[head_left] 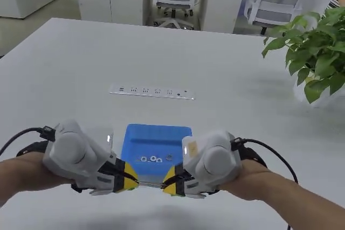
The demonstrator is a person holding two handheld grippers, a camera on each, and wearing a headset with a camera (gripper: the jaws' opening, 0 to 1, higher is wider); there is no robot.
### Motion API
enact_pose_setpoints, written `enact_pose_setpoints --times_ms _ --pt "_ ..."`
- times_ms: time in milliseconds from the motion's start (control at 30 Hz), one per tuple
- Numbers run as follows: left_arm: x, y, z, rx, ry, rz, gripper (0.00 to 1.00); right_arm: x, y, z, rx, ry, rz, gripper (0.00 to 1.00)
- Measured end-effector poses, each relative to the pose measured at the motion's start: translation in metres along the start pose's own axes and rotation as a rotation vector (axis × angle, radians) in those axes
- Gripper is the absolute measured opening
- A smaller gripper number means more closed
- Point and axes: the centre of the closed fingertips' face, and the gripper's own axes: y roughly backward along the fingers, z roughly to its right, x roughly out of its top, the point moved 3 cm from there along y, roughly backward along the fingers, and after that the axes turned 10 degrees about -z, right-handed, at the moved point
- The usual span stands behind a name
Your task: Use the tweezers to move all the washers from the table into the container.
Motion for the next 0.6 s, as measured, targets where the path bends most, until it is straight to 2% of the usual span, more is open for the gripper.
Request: enact_pose_setpoints --times_ms 267,600 --pt "-0.009 -0.013 0.002 -0.009 0.005 -0.027 0.06 -0.007 -0.009 -0.005 0.007 -0.018 -0.017 0.07" --pt "-0.020 -0.028 0.004 -0.019 -0.006 -0.086 0.06 -0.012 -0.017 -0.007 0.020 -0.013 -0.041 0.07"
